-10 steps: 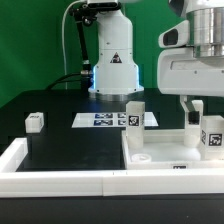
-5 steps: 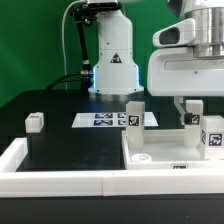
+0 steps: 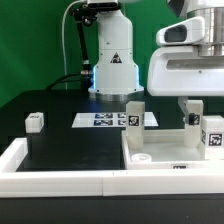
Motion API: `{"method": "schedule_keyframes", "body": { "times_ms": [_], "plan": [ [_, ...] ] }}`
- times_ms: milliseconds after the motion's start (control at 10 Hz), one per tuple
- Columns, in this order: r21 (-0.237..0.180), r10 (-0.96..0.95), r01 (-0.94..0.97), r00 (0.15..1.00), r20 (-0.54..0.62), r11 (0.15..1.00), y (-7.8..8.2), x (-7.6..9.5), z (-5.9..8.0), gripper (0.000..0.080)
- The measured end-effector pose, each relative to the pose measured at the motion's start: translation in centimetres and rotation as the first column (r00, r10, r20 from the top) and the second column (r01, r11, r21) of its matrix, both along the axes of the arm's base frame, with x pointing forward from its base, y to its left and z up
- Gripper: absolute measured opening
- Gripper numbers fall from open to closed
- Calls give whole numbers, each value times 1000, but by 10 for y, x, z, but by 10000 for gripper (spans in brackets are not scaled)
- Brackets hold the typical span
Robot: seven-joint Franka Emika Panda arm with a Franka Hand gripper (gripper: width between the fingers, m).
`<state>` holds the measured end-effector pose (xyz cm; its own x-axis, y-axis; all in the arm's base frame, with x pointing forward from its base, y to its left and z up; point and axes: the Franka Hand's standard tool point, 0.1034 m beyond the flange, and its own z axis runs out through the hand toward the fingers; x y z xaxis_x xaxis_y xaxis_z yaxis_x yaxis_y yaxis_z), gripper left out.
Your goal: Assemble square table
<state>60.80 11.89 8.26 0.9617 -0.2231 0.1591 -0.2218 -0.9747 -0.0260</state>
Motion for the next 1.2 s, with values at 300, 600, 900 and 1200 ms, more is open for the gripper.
{"method": "schedule_keyframes", "body": {
  "times_ms": [300, 600, 900, 1200],
  "plan": [
    [5, -32, 32, 999, 0, 999, 0, 0, 0, 288],
    [35, -215, 215, 977, -2, 976, -2, 0, 0, 288],
    [84, -557, 556, 830, -17, 827, -4, -2, 0, 290],
    [127, -809, 808, 585, -60, 575, -4, -4, -1, 290]
  ]
}}
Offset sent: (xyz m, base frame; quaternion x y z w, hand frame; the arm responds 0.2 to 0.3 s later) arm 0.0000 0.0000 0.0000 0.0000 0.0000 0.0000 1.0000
